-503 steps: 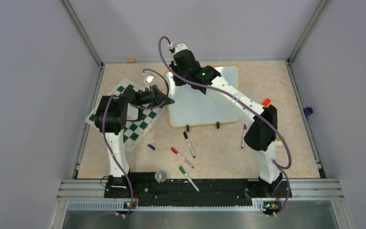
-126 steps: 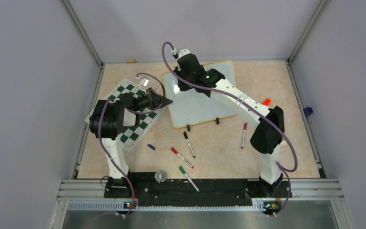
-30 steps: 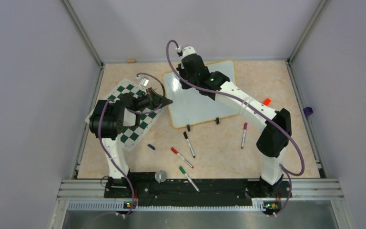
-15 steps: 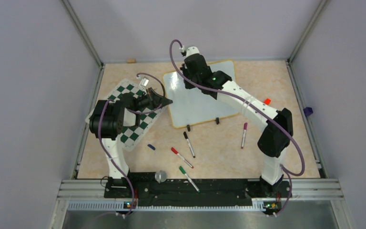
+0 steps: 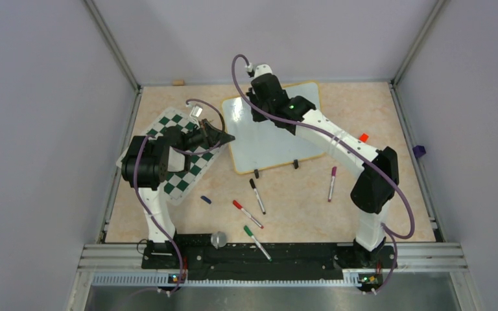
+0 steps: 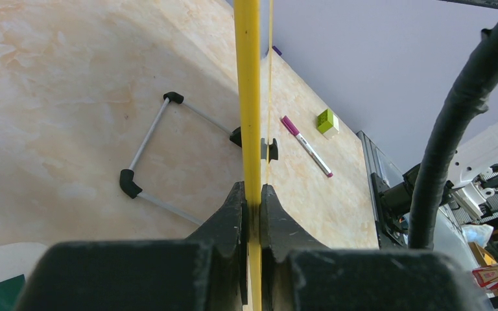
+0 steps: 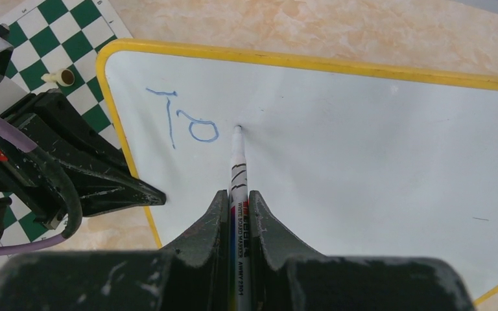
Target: Write a sentence on the whiteboard
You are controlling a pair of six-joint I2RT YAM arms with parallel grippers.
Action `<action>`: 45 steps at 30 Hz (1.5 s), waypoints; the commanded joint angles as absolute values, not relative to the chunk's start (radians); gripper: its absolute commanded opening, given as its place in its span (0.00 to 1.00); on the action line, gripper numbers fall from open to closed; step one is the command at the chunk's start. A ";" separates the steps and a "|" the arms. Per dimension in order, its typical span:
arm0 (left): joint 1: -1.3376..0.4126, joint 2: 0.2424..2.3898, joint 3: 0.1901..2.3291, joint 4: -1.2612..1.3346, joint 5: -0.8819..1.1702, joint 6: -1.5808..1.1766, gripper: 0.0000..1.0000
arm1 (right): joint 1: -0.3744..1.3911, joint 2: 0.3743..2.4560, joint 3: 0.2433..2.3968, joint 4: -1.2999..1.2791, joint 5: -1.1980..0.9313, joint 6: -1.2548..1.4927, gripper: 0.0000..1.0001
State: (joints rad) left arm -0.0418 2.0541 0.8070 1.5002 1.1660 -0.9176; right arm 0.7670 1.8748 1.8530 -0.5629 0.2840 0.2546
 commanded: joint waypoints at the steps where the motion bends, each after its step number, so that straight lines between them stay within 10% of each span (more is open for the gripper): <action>1: -0.037 2.030 0.813 1.620 1.169 -0.856 0.00 | 0.753 1.823 1.862 -0.551 0.299 0.262 0.00; 45: -0.036 2.030 0.813 1.620 1.169 -0.853 0.00 | 0.733 1.852 1.883 -0.574 0.292 0.274 0.00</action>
